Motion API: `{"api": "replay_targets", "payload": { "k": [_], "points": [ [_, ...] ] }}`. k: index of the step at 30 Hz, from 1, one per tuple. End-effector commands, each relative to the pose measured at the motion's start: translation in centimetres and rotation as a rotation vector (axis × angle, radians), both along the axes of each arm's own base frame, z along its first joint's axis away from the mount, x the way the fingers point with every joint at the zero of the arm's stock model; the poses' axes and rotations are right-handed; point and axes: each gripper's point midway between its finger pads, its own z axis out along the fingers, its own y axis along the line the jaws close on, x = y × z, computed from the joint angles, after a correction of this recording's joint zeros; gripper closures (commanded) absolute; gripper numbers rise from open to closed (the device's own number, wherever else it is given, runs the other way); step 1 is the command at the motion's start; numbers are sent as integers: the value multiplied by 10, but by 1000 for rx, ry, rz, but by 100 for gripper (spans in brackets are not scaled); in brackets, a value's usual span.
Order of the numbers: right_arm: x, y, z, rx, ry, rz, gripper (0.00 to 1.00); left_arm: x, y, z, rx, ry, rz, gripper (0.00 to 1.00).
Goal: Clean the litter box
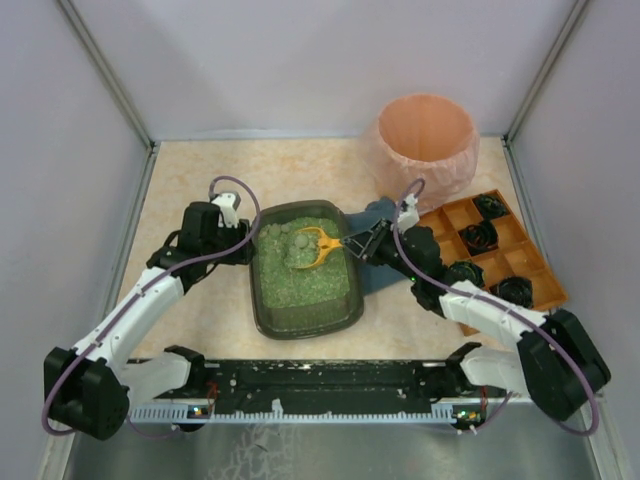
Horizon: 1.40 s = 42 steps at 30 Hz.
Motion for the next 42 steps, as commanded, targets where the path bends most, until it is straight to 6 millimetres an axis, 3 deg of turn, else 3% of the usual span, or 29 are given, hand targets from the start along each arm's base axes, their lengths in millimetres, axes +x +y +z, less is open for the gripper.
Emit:
{"api": "replay_targets", "payload": {
  "k": [1, 7, 11, 15, 20, 24, 28, 32, 36, 40, 42],
  "points": [
    [-2, -17, 28, 110, -1, -31, 100, 3, -1, 4, -10, -23, 9, 42],
    [-16, -11, 32, 216, 5, 48, 100, 2, -2, 6, -15, -27, 2, 43],
    [-11, -39, 28, 316, 31, -44, 100, 0, -2, 7, -18, -32, -9, 44],
    [-22, -23, 46, 384, 0, 90, 100, -1, -3, 11, -26, -57, -15, 43],
    [-20, -39, 36, 436, 25, 38, 100, -1, 0, 11, -17, -57, -2, 42],
    [-28, -23, 55, 449, -25, 158, 100, -2, -1, 13, -23, -66, -8, 42],
    [-15, -48, 40, 445, 22, 30, 100, -3, 1, 14, -24, -72, -3, 42],
    [-25, -24, 53, 417, -19, 155, 100, -3, -1, 15, -29, -79, -12, 41],
    [-16, -48, 36, 437, 26, 31, 100, -4, -2, 15, -32, -77, -17, 41],
    [-29, -10, 51, 383, -18, 195, 100, -3, -2, 15, -32, -79, -22, 41],
    [-23, -20, 45, 384, -10, 153, 100, -3, -3, 15, -30, -77, -26, 41]
  ]
}}
